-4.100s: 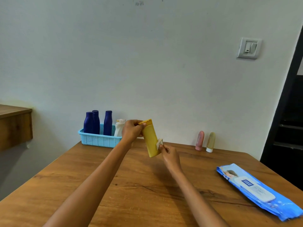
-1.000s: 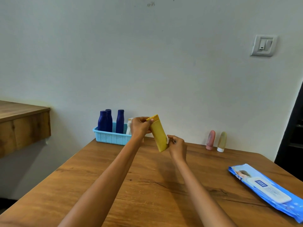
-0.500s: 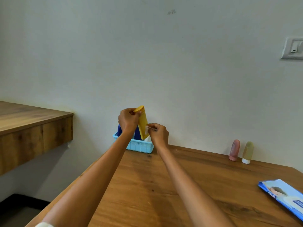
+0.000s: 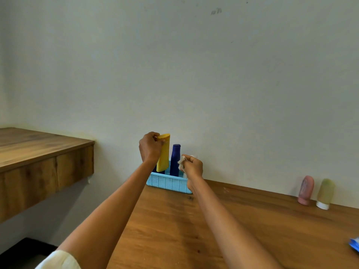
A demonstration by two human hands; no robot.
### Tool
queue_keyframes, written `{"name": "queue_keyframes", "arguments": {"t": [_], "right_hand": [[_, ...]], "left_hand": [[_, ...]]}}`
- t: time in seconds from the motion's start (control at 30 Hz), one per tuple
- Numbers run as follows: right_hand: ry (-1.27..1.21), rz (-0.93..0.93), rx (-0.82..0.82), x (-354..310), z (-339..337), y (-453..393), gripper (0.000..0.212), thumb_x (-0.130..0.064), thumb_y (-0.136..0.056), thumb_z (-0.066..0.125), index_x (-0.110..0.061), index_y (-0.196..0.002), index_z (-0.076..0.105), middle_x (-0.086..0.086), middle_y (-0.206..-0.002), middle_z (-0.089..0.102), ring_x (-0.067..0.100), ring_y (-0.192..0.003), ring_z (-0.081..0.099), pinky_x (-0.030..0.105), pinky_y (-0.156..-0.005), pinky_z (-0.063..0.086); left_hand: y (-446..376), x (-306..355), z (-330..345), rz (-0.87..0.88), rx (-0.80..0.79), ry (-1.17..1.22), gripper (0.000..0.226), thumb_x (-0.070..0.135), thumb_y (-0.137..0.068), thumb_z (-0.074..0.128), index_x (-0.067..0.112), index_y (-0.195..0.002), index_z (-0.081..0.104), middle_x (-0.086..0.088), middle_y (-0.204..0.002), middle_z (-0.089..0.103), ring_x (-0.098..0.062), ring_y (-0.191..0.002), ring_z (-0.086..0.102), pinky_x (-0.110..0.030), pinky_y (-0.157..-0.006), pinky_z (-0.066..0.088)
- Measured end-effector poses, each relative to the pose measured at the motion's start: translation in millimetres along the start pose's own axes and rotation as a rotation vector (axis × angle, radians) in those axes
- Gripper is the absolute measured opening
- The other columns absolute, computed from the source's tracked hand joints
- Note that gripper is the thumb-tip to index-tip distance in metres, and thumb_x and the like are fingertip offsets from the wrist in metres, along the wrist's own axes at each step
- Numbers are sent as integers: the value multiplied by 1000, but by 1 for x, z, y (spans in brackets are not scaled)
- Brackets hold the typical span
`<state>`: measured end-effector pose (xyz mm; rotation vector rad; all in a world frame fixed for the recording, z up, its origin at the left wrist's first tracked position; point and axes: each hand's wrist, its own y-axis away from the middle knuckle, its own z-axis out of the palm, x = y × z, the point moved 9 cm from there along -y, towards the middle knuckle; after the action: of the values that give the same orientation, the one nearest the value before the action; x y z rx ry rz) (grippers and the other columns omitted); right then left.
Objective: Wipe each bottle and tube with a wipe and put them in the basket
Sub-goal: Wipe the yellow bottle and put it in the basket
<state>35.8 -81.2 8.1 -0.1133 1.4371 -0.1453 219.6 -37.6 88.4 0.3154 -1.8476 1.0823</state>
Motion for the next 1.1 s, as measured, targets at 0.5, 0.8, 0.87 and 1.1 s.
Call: {"name": "queue_keyframes", "arguments": {"t": [0.5, 0.8, 0.87, 1.1], "right_hand": [[-70, 25, 21, 19, -1, -21, 19, -8, -90, 57, -15, -103, 69, 1, -96, 64, 16, -89, 60, 18, -65, 50], [-189, 55, 70, 11, -36, -13, 18, -5, -87, 58, -11, -99, 71, 0, -68, 59, 6, -55, 47, 16, -54, 47], [-233, 46, 120, -1, -55, -8, 13, -7, -86, 60, -13, -91, 70, 1, -73, 61, 10, -63, 52, 19, -56, 47], [-243, -153, 283, -49, -155, 3, 19, -5, -85, 52, -12, -93, 69, 2, -77, 62, 13, -66, 55, 21, -61, 48]], "left_hand": [[17, -30, 27, 192, -101, -291, 25, 18, -89, 62, 5, -110, 67, -11, -111, 58, -26, -90, 58, -28, -69, 43], [38, 1, 24, 335, -14, -472, 31, 26, -91, 58, 13, -119, 62, -10, -121, 51, -27, -110, 47, -35, -88, 40], [52, 19, 27, 370, 22, -410, 27, 24, -91, 57, 11, -114, 62, -10, -117, 53, -28, -106, 49, -36, -87, 39], [137, 81, 126, 436, -210, -131, 26, 24, -92, 56, 11, -115, 55, -8, -112, 56, -22, -102, 51, -33, -80, 46]]}}
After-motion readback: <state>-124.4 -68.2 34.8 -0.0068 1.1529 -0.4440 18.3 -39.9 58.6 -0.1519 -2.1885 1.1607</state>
